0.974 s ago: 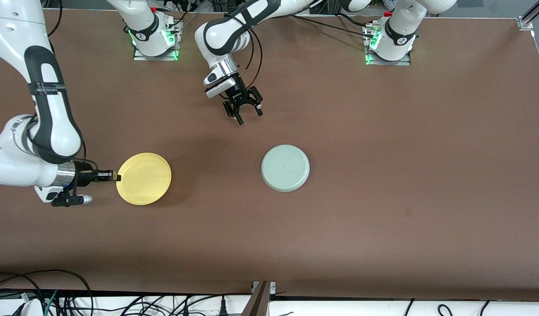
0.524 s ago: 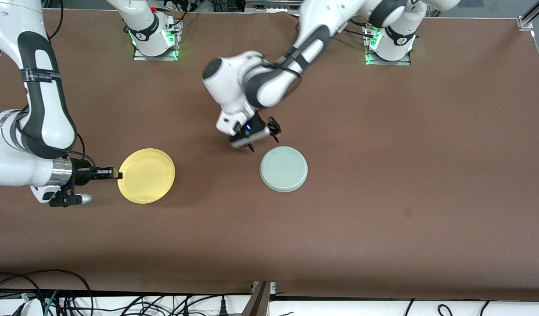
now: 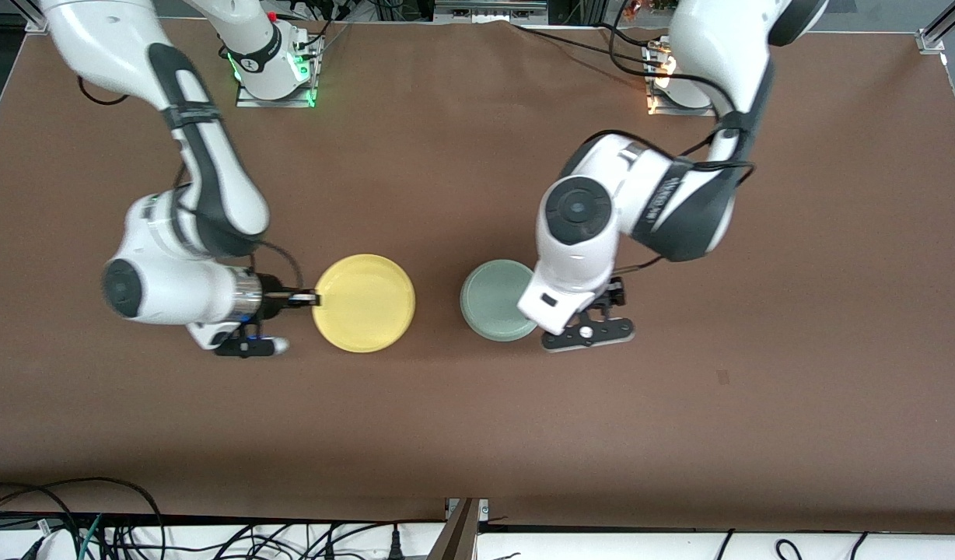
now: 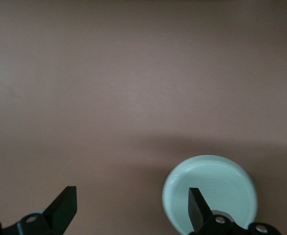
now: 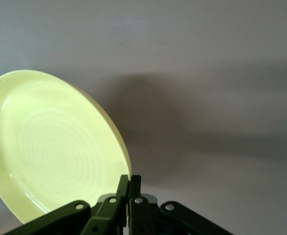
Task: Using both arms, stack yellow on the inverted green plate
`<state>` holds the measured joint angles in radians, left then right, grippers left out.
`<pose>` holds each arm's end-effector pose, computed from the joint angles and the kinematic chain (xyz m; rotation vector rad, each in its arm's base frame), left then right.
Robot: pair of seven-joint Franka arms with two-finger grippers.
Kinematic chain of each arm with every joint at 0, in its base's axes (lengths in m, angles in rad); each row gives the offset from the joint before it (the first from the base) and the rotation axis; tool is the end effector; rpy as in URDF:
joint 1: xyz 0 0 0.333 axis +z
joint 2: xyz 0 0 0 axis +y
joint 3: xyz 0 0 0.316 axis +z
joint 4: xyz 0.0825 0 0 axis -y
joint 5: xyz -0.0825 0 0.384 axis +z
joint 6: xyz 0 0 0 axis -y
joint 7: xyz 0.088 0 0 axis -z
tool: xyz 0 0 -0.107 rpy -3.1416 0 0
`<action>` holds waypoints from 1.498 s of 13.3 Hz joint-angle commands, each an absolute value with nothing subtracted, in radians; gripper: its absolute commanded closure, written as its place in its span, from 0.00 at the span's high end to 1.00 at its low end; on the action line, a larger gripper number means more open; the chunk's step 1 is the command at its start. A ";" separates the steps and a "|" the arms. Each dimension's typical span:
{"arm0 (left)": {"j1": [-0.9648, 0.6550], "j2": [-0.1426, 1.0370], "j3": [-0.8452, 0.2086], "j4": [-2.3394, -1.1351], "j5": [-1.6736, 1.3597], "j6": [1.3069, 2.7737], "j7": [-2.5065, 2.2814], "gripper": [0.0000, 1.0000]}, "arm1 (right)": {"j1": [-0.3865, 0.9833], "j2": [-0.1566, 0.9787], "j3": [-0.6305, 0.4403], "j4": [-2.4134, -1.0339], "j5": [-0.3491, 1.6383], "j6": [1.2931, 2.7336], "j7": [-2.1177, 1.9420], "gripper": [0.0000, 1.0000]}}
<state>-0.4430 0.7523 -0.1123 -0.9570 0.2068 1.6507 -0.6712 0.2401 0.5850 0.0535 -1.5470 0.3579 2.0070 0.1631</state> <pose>0.6624 -0.3518 0.4267 -2.9986 -0.1827 -0.0418 0.6545 0.2143 0.3035 -2.8199 0.0702 0.2833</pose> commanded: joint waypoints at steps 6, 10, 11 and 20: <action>-0.197 0.451 -0.121 -0.991 0.061 1.275 -0.296 1.00 | 0.604 0.678 0.043 -1.611 0.376 2.402 0.564 0.00; -0.137 0.320 -0.083 -1.076 0.060 1.204 -0.204 1.00 | 0.652 0.712 0.043 -1.612 0.374 2.442 0.594 0.00; -0.135 0.266 -0.048 -1.139 0.055 1.212 -0.189 1.00 | 0.655 0.719 0.043 -1.612 0.373 2.444 0.594 0.00; -0.115 -0.031 0.123 -1.669 -0.011 1.572 0.128 1.00 | 0.600 0.692 -0.009 -1.543 0.357 2.364 0.578 1.00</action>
